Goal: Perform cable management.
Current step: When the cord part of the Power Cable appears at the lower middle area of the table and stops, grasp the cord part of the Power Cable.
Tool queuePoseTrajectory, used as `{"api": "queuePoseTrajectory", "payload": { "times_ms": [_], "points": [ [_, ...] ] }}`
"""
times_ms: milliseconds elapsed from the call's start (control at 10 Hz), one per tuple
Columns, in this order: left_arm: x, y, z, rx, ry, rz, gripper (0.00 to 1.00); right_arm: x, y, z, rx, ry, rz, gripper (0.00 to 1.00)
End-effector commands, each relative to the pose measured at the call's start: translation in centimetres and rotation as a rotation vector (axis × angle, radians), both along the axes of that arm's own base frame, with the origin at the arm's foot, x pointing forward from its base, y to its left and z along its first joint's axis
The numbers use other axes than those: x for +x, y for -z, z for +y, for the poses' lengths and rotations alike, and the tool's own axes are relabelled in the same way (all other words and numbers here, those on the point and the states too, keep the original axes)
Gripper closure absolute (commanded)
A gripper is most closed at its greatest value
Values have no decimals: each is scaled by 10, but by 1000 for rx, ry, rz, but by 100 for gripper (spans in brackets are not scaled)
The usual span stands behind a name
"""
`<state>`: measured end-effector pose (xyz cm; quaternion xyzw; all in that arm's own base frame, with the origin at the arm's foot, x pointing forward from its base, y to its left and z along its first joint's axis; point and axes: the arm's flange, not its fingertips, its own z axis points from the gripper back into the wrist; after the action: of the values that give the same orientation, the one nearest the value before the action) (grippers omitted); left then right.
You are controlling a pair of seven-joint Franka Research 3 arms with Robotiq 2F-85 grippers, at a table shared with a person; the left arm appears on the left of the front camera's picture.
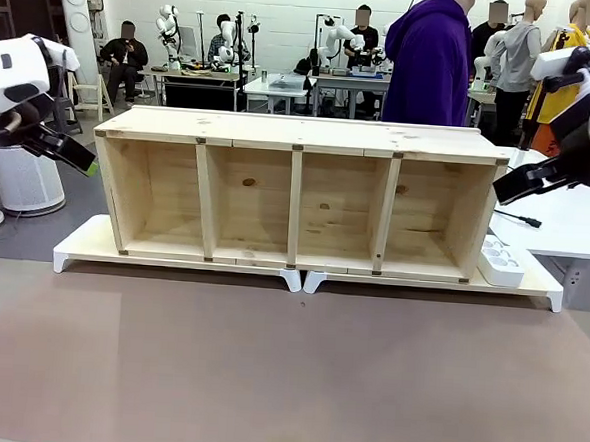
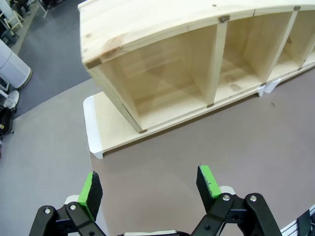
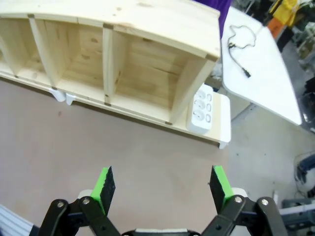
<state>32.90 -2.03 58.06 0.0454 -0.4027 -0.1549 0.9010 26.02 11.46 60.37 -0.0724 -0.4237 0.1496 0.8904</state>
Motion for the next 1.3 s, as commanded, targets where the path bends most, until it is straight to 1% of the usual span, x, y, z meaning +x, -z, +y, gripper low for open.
{"api": "queuePoseTrajectory", "payload": {
  "times_ms": [0, 100, 200, 300, 1200],
  "points": [
    [-98, 132, 9, -42, -14, -18, 0, -80, 159, -51, 7, 7, -10, 0],
    [-95, 135, 4, -36, 19, -12, 0, -76, 160, -47, 4, -8, -6, 0],
    [0, 0, 4, -11, -7, -1, 0, -72, 160, -42, -3, -31, 6, 0],
    [0, 0, 4, -11, -7, -1, 0, -7, -2, 0, -4, 2, 5, 0],
    [0, 0, 4, -11, -7, -1, 0, -7, -2, 0, -4, 2, 5, 0]
  ]
}}
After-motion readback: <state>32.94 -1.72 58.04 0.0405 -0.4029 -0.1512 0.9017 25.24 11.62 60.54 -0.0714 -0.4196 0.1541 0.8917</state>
